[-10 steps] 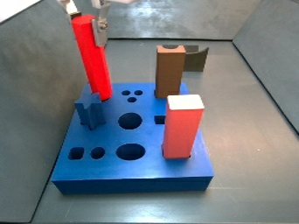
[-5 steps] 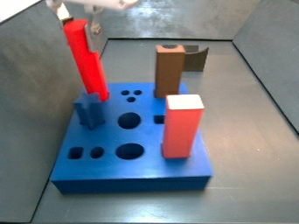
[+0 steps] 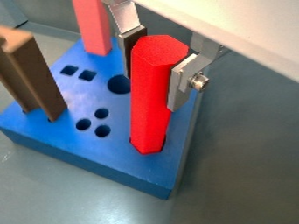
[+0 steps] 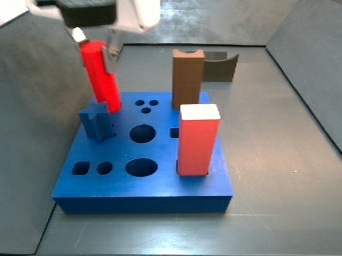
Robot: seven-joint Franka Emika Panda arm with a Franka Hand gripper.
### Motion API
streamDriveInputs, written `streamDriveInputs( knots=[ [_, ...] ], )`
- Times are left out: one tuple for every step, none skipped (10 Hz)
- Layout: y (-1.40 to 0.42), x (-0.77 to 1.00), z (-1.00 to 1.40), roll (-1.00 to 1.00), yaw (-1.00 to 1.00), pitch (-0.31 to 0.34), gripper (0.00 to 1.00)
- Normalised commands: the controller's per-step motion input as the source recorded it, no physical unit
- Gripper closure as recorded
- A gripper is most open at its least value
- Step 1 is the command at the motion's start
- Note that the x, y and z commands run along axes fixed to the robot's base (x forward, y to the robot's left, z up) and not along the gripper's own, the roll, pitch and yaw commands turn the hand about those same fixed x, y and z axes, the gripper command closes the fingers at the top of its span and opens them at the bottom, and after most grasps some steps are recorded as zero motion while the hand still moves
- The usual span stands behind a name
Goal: Pick up the hexagon object. Move up. Place the hexagon object on the fixture. Regrasp the hexagon object. Move to above the board. Insert the hexagon object.
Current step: Insert the hexagon object.
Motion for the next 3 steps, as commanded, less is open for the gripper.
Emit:
streamDriveInputs(
  knots=[
    [0.15,0.31,-0.52,-0.28,-0.11,0.04,1.0],
    [0.01,0.03,-0.06,-0.06,-0.01,-0.02,1.0],
    [0.0,0.05,0.0,0.0,0.0,0.063,1.0]
  ],
)
